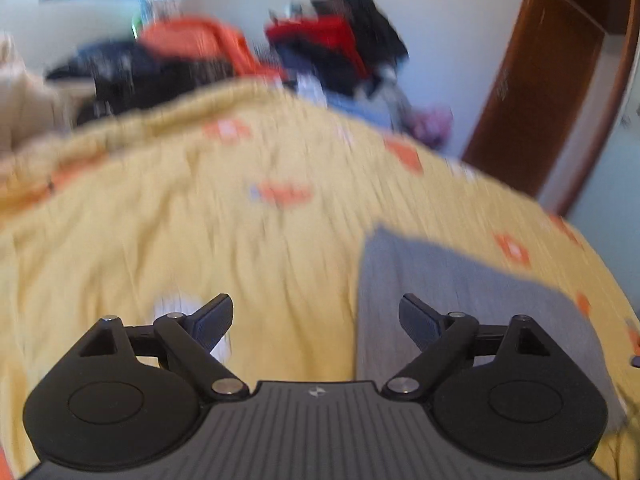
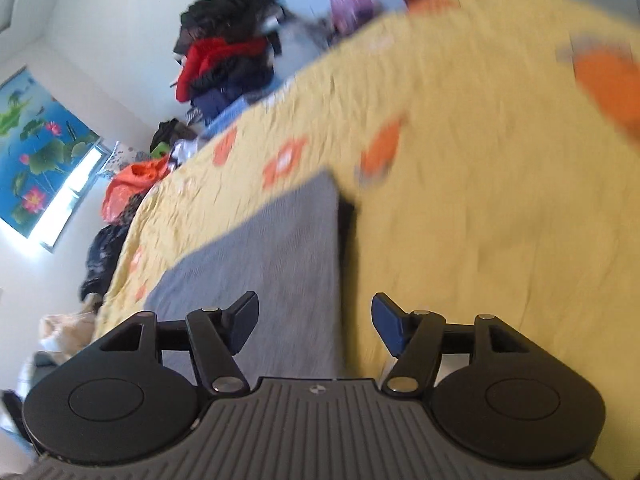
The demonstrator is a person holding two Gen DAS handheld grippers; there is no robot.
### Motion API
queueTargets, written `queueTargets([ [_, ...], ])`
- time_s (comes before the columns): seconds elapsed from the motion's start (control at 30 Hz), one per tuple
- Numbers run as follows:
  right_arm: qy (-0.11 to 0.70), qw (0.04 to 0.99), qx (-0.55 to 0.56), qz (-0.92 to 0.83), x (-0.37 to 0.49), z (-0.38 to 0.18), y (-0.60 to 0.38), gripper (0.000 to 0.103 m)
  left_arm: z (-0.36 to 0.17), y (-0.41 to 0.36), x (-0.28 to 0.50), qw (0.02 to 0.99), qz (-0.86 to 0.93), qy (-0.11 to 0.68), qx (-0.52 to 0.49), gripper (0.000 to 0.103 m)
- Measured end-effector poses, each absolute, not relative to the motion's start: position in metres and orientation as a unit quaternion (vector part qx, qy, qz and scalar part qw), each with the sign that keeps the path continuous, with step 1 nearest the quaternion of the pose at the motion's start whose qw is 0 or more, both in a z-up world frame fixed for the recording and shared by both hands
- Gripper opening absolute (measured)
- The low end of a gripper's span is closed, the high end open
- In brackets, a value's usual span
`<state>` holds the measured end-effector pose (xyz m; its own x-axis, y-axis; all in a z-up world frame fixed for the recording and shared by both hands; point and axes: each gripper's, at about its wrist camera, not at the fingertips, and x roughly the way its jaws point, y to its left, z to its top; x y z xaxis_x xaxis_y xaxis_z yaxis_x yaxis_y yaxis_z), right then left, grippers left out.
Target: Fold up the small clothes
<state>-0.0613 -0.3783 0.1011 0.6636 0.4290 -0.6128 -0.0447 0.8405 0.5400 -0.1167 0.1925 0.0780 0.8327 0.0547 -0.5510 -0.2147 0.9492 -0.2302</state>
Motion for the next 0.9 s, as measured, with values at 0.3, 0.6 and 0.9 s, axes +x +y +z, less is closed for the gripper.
queueTargets([
  [0.3, 0.424, 0.885, 0.123, 0.148, 0.102, 0.078, -0.311, 0.067, 0.050, 0.123, 0.047, 0.946, 0.038, 0.318, -0.057, 0.091],
  [0.6, 0.443, 0.875, 0.085, 0.176, 0.114, 0.056, -0.283, 0.021, 0.014, 0.090, 0.100, 0.919, -0.018, 0.392, -0.047, 0.011],
  [0.9, 0.428, 0.881, 0.147, 0.136, 0.105, 0.052, -0.315, 0.038, 0.015, 0.080, 0.099, 0.928, 0.017, 0.373, 0.010, 0.012],
])
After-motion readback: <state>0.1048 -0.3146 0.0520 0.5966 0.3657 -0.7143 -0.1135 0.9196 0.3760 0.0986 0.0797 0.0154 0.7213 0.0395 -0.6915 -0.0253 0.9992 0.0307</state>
